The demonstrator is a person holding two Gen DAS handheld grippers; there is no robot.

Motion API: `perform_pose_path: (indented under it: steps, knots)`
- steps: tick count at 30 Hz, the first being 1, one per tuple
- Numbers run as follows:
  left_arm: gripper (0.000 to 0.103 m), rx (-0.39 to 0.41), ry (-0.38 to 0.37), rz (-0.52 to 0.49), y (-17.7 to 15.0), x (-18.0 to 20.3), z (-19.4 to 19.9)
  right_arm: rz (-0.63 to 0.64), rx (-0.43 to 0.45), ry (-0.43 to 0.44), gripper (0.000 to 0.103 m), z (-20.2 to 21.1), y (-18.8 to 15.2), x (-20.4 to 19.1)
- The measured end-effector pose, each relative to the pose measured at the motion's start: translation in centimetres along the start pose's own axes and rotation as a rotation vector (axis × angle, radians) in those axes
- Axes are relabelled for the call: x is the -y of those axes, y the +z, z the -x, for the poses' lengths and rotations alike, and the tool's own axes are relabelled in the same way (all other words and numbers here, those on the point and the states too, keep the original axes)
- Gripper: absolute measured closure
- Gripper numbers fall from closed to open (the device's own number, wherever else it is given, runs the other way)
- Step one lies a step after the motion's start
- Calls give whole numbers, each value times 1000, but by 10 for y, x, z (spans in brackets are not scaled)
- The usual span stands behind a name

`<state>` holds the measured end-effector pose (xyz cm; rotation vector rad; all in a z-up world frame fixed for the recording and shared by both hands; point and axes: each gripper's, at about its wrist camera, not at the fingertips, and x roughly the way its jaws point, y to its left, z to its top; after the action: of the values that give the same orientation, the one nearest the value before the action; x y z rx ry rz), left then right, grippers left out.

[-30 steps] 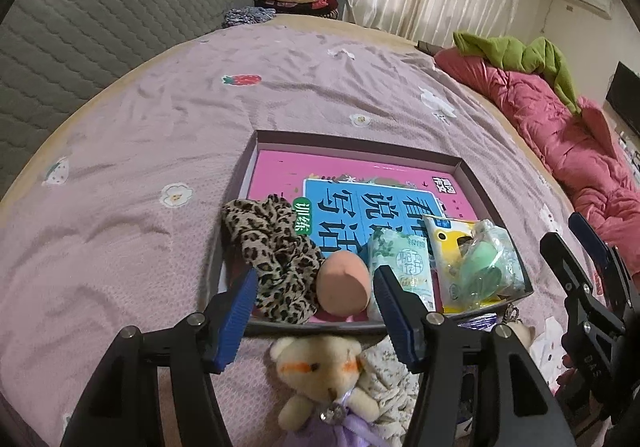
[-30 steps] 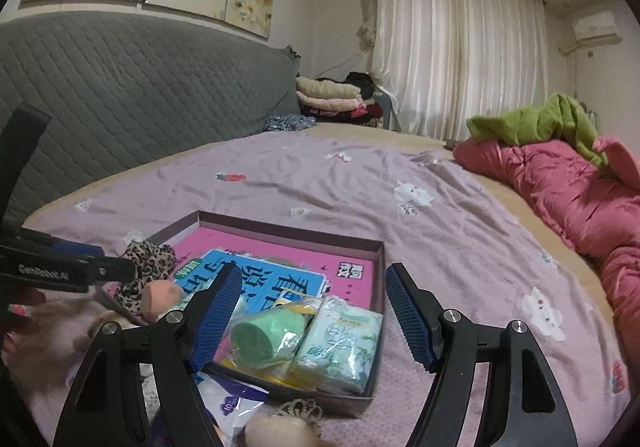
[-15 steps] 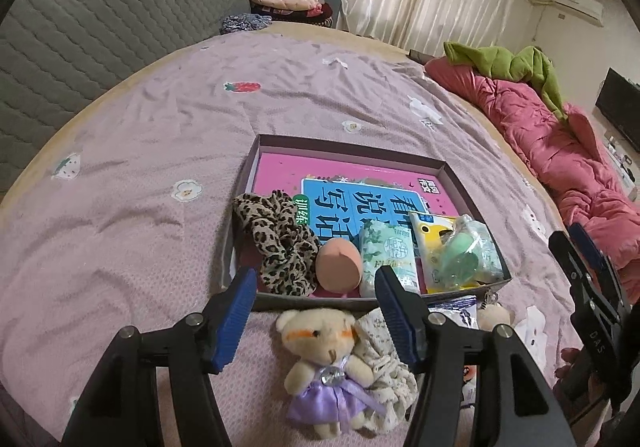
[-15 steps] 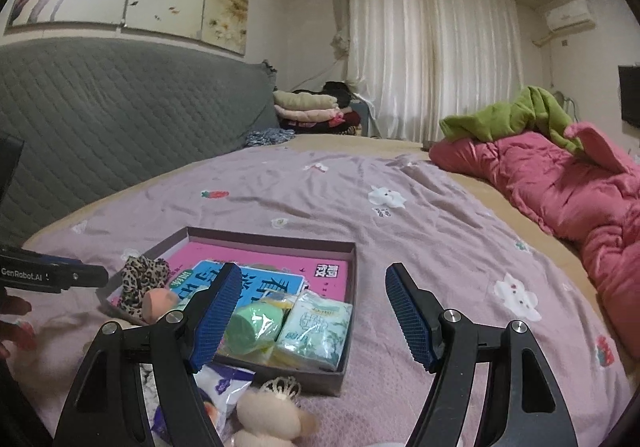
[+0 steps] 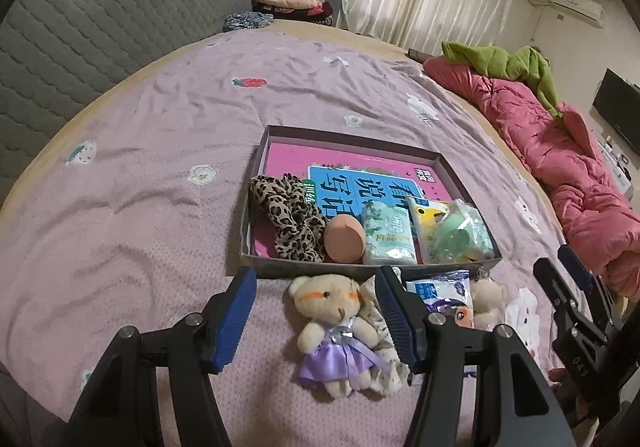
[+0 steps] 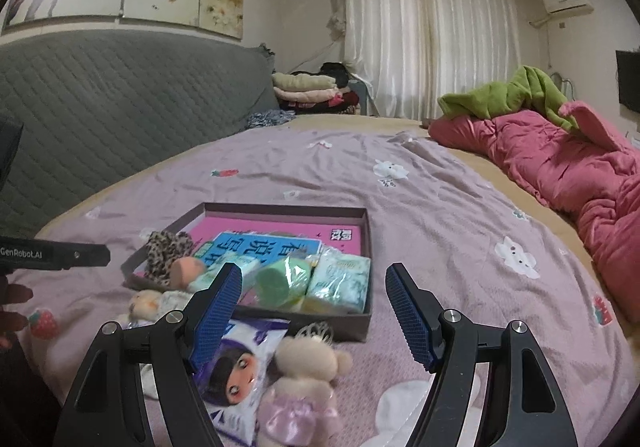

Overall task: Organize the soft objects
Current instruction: 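Withdraw both open grippers from the box back over the remaining pile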

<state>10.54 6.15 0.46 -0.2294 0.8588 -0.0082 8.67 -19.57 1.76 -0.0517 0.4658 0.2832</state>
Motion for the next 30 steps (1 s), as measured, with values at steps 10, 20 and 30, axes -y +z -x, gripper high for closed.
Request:
perform_pose_path:
  steps: [10,20,30]
  knots:
    - [42,-2,-11,3,-12,-1,15,15,-35,-19,27,18,-10,-8]
    - [42,-38,-42,3,-31,5,19,-12,-83,-75,27,35,-20,0]
    - [42,-74,-57,-12,-48,7,23,-5,-114,-63,27,46,-26,-8]
